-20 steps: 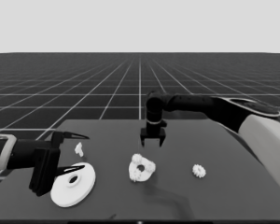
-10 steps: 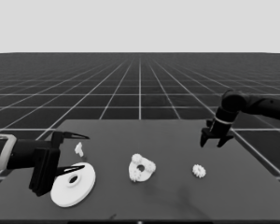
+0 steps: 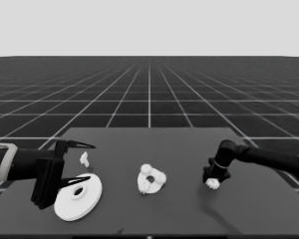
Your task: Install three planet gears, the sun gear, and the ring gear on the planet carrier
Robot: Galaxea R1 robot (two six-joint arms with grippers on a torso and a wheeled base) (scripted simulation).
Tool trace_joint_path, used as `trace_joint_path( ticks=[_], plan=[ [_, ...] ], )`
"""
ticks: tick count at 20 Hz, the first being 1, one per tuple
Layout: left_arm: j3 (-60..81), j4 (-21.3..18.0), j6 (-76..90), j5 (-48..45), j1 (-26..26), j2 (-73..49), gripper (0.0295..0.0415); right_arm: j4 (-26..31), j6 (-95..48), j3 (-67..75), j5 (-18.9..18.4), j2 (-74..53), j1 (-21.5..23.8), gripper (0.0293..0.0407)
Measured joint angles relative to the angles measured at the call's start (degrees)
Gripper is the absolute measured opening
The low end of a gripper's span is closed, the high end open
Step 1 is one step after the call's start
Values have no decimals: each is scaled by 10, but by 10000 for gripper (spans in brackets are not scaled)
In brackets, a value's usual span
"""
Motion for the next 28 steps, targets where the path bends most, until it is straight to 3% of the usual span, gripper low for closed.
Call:
trace_joint_path(
  ticks=[1,3,4,11,12,13,15,21,22,23,25,28],
  plan=[
    [0,0,0,0,0,0,385,0,0,-1,1,0,-1,385],
    [0,0,0,0,0,0,385,-1,-1,-2,1,1,-1,314],
    [0,0,0,0,0,0,385,-1,-1,-2,1,1,-1,309],
    [0,0,0,0,0,0,385,-1,-1,-2,1,1,-1,309],
    [0,0,0,0,0,0,385,61,26,82,-67,-39,67,309],
    [0,0,0,0,0,0,385,113,33,107,-104,-52,142,309],
    [0,0,0,0,0,0,385,165,30,100,-137,-49,213,309],
    [0,0,0,0,0,0,385,190,24,85,-154,-42,244,309],
    [0,0,0,0,0,0,385,196,216,121,-147,41,244,309],
    [0,0,0,0,0,0,385,198,306,97,-140,190,244,309],
    [0,0,0,0,0,0,385,197,312,-25,-139,349,243,309],
    [0,0,0,0,0,0,385,196,287,-108,-140,415,243,309]
  ],
)
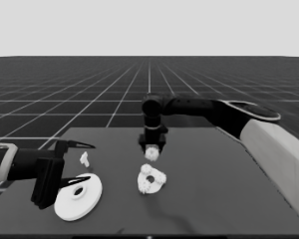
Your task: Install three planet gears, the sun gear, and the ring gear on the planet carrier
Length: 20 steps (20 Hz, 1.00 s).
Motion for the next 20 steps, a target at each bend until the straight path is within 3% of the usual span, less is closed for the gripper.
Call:
trace_joint_path(
  ticks=[3,5,7,20],
  plan=[
    [0,0,0,0,0,0,385,0,-7,-20,0,13,0,309],
    [0,0,0,0,0,0,385,-125,-11,-28,23,15,-123,309],
    [0,0,0,0,0,0,385,-167,-31,-59,36,23,-171,309],
    [0,0,0,0,0,0,385,-186,-10,-81,45,29,-197,309]
  ],
)
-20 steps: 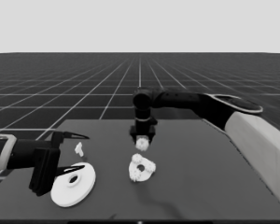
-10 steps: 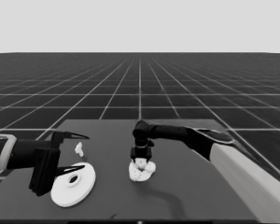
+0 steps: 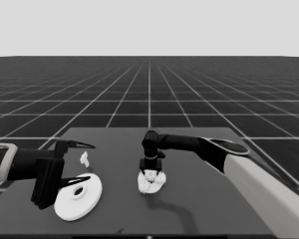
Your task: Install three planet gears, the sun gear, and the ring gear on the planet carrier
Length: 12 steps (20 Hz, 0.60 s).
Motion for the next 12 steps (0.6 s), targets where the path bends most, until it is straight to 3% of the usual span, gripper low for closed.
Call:
trace_joint_path(
  ticks=[12],
  plan=[
    [0,0,0,0,0,0,385,0,72,0,0,0,0,309]
  ],
)
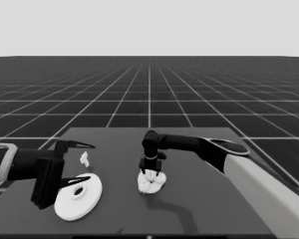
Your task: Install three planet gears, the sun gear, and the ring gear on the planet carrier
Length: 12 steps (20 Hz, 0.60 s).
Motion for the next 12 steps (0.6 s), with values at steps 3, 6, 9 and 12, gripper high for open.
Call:
trace_joint_path(
  ticks=[3,6,9,12],
  plan=[
    [0,0,0,0,0,0,385,0,18,0,0,0,0,309],
    [0,0,0,0,0,0,385,0,36,0,0,0,0,309],
    [0,0,0,0,0,0,385,0,54,0,0,0,0,309],
    [0,0,0,0,0,0,385,0,72,0,0,0,0,309]
  ],
)
